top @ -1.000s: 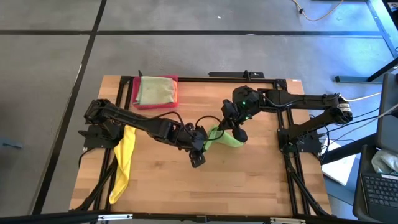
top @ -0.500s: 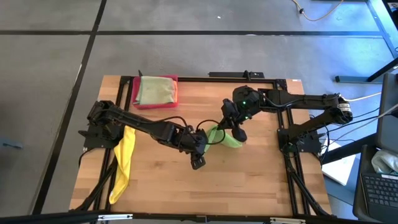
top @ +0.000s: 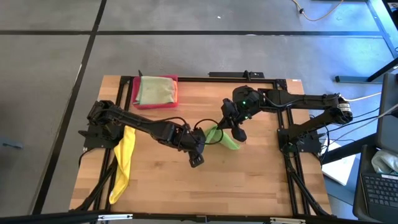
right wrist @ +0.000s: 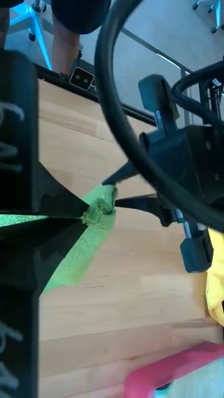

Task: Fold microfiber towels
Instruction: Fold the green microfiber towel

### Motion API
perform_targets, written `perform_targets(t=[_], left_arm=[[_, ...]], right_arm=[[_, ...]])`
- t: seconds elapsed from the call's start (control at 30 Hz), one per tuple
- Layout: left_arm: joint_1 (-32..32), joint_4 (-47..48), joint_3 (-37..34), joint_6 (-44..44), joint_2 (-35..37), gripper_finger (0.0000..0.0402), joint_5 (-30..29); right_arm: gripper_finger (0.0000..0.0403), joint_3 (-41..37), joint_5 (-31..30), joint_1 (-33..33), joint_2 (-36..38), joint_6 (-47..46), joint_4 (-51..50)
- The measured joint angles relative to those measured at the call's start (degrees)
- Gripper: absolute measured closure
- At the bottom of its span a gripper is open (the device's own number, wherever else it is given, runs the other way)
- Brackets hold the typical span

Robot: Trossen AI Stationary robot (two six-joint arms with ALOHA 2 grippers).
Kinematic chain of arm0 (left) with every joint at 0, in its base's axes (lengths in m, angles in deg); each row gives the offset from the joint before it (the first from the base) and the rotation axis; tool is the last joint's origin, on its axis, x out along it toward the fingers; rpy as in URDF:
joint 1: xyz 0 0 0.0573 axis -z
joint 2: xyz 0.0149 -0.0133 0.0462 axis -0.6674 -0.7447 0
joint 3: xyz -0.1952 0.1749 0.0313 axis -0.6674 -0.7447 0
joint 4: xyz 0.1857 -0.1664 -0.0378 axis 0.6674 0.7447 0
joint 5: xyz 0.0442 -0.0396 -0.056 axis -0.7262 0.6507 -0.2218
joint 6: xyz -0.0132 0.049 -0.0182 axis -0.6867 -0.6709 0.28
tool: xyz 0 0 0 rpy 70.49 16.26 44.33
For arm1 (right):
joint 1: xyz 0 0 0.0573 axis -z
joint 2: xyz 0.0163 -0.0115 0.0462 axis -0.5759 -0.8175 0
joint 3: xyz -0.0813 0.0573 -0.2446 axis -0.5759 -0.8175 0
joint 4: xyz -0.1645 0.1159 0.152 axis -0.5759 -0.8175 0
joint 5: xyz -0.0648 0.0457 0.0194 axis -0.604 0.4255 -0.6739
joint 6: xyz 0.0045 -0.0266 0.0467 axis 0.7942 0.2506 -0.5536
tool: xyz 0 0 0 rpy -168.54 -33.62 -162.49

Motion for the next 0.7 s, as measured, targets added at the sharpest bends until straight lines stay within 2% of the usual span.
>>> perform_targets(t=[0.2,0.43,0.7], left_arm=[[-1.18,2.05,0.0,0.0,0.0,0.0392,1.69],[-4.01,5.39,0.0,-3.9,0.13,0.04,1.36],[-10.97,15.47,0.02,-13.8,4.88,0.0401,-2.51]], right_arm=[[0.0395,0.0,0.04,0.0,0.0,-0.02,0.62],[0.0395,0.0,0.13,0.0,0.0,0.94,0.94],[0.0395,-0.04,-6.41,1.81,-0.07,9.85,4.66]])
